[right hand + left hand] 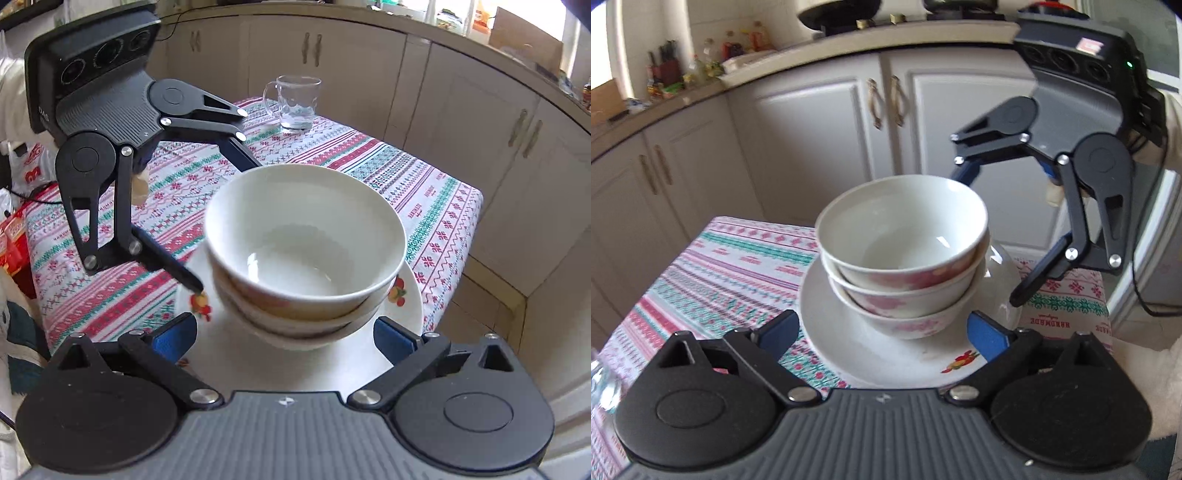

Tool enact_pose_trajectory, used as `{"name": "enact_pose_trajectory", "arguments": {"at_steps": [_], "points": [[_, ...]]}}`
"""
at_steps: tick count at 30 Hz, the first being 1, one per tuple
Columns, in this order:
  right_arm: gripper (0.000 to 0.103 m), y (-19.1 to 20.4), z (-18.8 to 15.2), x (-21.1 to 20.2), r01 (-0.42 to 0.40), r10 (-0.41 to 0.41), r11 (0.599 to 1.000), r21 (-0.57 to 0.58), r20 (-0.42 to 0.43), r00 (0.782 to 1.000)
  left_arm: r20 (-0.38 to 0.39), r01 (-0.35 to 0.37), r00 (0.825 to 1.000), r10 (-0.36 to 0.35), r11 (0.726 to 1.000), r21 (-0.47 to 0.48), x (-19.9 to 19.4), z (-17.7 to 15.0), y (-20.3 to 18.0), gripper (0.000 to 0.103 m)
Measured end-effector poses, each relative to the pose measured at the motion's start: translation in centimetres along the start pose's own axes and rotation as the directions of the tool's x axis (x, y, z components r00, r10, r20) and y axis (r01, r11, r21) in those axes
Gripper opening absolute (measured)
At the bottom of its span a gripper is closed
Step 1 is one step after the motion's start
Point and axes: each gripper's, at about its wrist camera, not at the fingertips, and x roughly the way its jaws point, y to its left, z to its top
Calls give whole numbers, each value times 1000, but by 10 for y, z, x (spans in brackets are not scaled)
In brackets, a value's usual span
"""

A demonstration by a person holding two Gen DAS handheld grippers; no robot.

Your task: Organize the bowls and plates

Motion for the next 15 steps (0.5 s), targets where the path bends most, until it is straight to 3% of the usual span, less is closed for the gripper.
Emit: {"name": "enact_pose_trajectory", "arguments": {"at_steps": [3, 6, 9, 13, 15], "points": [[103, 11, -1, -12, 77, -77, 996, 45, 9, 997, 48, -61, 997, 64, 996, -65, -21, -3, -5, 101], [103, 26, 0, -25, 203, -206, 973, 108, 19, 978, 122, -152, 978, 167, 981, -123, -41, -4, -16, 102], [103, 37, 1, -37, 317, -331, 922, 222, 26, 943, 156, -287, 936, 316, 940, -187, -53, -3, -32, 102], [103, 53, 0, -47, 378, -423, 836, 397, 28, 906, 153, -434, 862, 483, 861, -266, -64, -1, -59, 102], [103, 60, -4, -50, 379, -443, 783, 493, 15, 896, 142, -457, 847, 512, 838, -297, -71, 0, -69, 102]]}}
